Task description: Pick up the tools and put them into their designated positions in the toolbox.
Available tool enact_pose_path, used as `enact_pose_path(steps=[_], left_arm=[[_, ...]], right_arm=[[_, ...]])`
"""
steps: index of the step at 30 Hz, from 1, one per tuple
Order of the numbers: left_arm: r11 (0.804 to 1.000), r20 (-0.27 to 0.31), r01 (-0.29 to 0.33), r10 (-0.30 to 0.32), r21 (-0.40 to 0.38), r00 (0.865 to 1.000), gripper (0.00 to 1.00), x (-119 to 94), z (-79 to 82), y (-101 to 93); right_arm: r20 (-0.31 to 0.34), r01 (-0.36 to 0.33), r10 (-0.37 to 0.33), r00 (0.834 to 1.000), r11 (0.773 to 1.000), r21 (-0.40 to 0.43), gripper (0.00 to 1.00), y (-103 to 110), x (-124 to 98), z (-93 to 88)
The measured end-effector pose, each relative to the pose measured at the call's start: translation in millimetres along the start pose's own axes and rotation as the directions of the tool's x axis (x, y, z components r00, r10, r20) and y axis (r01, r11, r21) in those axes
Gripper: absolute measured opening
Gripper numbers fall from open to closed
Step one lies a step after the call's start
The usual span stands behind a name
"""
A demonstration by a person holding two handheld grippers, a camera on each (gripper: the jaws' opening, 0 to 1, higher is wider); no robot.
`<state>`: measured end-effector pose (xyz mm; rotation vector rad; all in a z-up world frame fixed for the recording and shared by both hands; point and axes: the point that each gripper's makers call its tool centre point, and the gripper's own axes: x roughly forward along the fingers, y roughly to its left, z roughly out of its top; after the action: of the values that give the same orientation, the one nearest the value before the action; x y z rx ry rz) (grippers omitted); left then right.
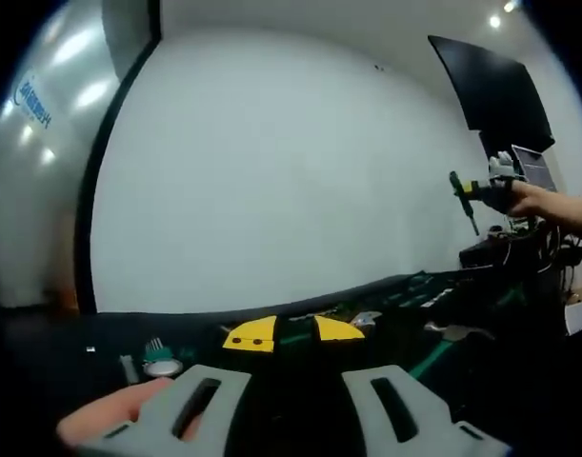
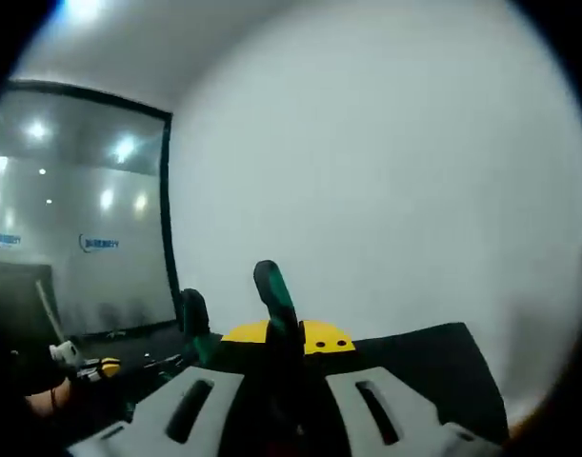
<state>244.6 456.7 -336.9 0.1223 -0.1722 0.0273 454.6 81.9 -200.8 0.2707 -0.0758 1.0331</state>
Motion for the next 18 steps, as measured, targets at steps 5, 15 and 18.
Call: enact_pose_path(steps=[5, 15, 18], left_arm=[[1.0, -0.008, -0.003, 0.003, 0.0, 1.0, 0.11, 0, -1.0, 0.2], [1.0, -0.008, -0.006, 0.006, 0.003, 1.0, 0.11, -1, -0.4, 0.4], [1.0, -0.007, -0.004, 0.004, 0.009, 1.0, 0.11, -1, -0.5, 0.3]], right_arm=[[-0.022, -0.058, 0.058, 0.998, 0.998, 0.012, 0.07, 35, -15, -11.7], [-0.291, -0.165, 0.066, 0.955, 0.929, -0.331, 0.07, 74, -32, -72.6], [-0.351, -0.189, 0.081, 0.933, 0.94, -0.285, 0.07, 76, -31, -95.3]])
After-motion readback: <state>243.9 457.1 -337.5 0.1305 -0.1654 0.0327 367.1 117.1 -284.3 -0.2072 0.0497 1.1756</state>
